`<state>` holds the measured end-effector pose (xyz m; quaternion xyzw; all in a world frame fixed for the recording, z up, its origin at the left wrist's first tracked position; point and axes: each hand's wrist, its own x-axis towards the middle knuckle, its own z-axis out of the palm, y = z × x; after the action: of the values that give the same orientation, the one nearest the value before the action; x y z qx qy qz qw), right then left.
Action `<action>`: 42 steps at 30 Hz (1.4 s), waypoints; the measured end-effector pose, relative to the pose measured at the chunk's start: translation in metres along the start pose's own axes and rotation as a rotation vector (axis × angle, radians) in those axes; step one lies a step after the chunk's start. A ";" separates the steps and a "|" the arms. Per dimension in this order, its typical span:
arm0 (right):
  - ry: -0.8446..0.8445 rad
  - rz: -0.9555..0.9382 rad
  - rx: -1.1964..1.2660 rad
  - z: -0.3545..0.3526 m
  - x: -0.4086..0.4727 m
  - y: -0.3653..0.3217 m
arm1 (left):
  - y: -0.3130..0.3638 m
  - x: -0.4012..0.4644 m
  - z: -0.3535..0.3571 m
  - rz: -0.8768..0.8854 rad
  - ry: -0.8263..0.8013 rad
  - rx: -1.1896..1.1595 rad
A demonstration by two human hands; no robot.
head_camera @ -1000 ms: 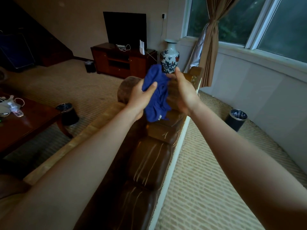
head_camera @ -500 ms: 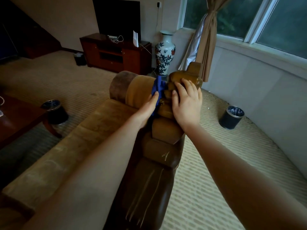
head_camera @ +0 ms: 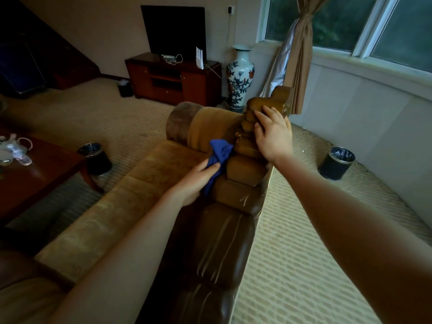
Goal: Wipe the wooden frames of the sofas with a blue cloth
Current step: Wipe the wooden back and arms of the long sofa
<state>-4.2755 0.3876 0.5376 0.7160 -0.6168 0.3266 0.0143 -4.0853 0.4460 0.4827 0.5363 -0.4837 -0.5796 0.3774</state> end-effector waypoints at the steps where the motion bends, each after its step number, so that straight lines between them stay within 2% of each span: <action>1: -0.044 -0.001 0.000 -0.005 -0.001 0.001 | 0.002 -0.009 -0.002 0.014 0.000 0.031; 4: -0.084 -0.021 0.083 -0.012 -0.015 -0.007 | 0.012 -0.029 -0.001 0.140 -0.004 0.200; 8: 0.048 -0.103 0.322 -0.007 -0.058 -0.022 | 0.024 -0.040 0.014 0.381 0.077 0.581; 14: 0.097 0.152 0.465 -0.006 -0.086 -0.002 | 0.036 -0.032 0.033 0.521 0.203 1.048; 17: 0.122 0.294 0.529 -0.004 -0.093 0.012 | 0.052 -0.032 0.058 0.535 0.250 1.321; 21: 0.156 0.415 0.623 -0.001 -0.098 0.027 | 0.071 -0.028 0.084 0.519 0.242 1.504; 25: 0.179 0.501 0.666 0.003 -0.100 0.039 | 0.072 -0.033 0.089 0.513 0.239 1.564; 29: 0.148 0.505 0.736 0.004 -0.103 0.044 | 0.062 -0.034 0.114 0.641 0.207 1.676; 33: 0.030 0.460 0.822 0.001 -0.109 0.051 | 0.065 -0.029 0.120 0.599 0.203 1.718; 37: 0.036 0.432 0.955 -0.013 -0.116 0.045 | 0.067 -0.032 0.122 0.505 0.136 1.668; 39: 0.015 0.418 1.037 -0.018 -0.118 0.039 | 0.073 -0.036 0.118 0.425 0.048 1.442; 42: -0.003 0.388 1.168 -0.023 -0.115 0.029 | 0.085 -0.040 0.116 0.271 0.001 0.688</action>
<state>-4.3148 0.4914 0.4889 0.4806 -0.4550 0.6061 -0.4412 -4.2006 0.4815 0.5705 0.5633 -0.7167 -0.3275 0.2485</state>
